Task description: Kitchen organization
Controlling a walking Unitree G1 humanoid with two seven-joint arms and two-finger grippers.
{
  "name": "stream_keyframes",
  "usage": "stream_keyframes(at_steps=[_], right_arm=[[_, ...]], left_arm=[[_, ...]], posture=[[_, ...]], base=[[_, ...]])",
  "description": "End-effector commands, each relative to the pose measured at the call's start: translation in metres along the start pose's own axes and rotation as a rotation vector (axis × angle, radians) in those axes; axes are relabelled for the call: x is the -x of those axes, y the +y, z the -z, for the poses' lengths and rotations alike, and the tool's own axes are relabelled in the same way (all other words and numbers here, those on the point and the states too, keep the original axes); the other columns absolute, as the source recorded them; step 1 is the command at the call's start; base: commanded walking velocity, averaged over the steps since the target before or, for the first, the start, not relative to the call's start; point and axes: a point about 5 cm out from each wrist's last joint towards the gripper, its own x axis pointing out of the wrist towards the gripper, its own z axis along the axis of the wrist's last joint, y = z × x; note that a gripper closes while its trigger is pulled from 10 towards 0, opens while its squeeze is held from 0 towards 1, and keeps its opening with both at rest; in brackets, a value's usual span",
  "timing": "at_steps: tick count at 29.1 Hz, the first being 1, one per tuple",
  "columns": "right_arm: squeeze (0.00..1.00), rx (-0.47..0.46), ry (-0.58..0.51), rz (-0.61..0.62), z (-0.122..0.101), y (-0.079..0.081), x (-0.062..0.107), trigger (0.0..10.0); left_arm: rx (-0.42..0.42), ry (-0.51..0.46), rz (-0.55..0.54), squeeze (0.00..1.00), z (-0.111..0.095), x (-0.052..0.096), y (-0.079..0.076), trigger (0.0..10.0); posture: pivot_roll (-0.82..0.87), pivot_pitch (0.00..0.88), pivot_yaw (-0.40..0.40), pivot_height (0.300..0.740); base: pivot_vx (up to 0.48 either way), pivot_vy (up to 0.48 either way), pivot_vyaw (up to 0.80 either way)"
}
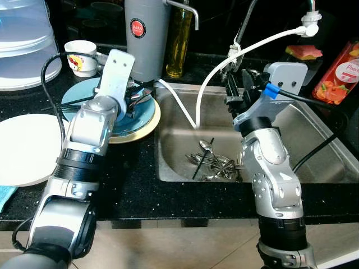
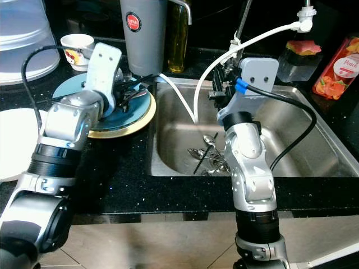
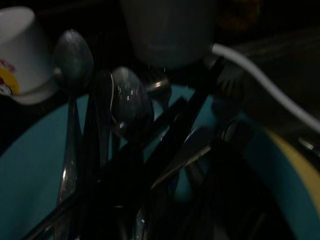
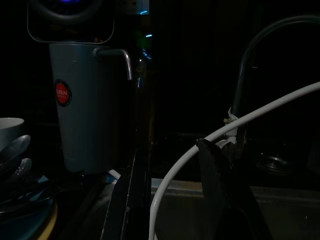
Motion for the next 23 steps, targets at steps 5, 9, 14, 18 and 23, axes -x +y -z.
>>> stream_keyframes(at_steps=[5,9,14,18,23], right_arm=[[0.00,-0.040,0.056,-0.059,0.002,0.004,0.000,10.0],[0.00,-0.107,0.115,-0.172,0.006,0.009,0.003,10.0],[0.00,-0.058,0.224,-0.424,0.014,0.017,0.016,10.0],[0.00,-0.052,0.298,-0.547,0.021,0.019,0.028,10.0],[0.00,-0.068,0.316,-0.669,0.019,0.028,0.039,10.0]], left_arm=[[0.049,-0.016,0.096,0.00,-0.008,0.002,-0.011,10.0],[0.045,0.000,0.141,0.00,-0.006,0.003,-0.015,10.0],[0.032,0.067,0.191,0.00,0.007,0.002,-0.021,10.0],[0.023,0.113,0.171,0.00,0.018,-0.001,-0.019,10.0],[0.031,0.172,0.154,0.00,0.031,-0.005,-0.016,9.3]], posture=[[0.21,0.027,-0.110,0.740],[0.21,0.025,-0.111,0.740],[0.21,0.018,-0.114,0.740],[0.21,0.014,-0.116,0.740],[0.21,0.014,-0.116,0.740]], base=[[0.000,0.000,0.00],[0.000,0.000,0.00],[0.000,0.000,0.00],[0.000,0.000,0.00],[0.000,0.000,0.00]])
